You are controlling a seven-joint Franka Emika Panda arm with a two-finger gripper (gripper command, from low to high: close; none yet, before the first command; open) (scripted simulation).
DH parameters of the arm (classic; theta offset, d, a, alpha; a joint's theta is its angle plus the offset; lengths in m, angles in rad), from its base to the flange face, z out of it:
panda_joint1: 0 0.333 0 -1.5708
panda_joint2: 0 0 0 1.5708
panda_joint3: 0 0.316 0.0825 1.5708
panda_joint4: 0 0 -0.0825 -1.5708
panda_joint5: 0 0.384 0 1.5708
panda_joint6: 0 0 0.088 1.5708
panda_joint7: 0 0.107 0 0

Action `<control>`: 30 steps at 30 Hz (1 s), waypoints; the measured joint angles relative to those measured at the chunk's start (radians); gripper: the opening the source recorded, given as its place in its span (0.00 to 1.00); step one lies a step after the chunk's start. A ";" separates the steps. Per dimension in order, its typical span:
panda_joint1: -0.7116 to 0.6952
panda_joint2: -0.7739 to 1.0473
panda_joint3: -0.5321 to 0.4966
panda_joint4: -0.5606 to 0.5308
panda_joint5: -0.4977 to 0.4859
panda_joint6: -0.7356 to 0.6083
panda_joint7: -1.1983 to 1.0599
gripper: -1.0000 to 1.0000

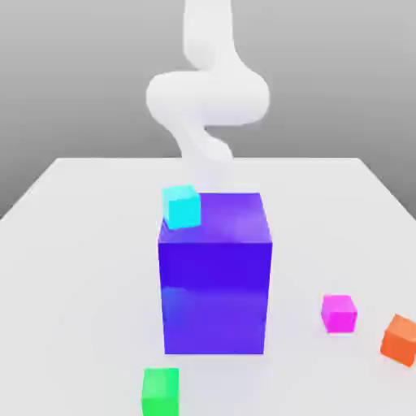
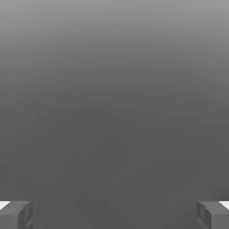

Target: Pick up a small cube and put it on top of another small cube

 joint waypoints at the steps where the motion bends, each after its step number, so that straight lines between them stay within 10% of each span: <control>1: 0.001 0.041 0.027 -0.022 0.002 0.026 0.028 0.50; 19: 0.117 0.700 0.395 -0.371 -0.102 0.429 0.569 0.50; 29: 0.371 1.023 0.133 -0.364 -0.409 0.652 0.868 0.50; 30: 0.393 1.040 0.107 -0.360 -0.425 0.666 0.880 0.00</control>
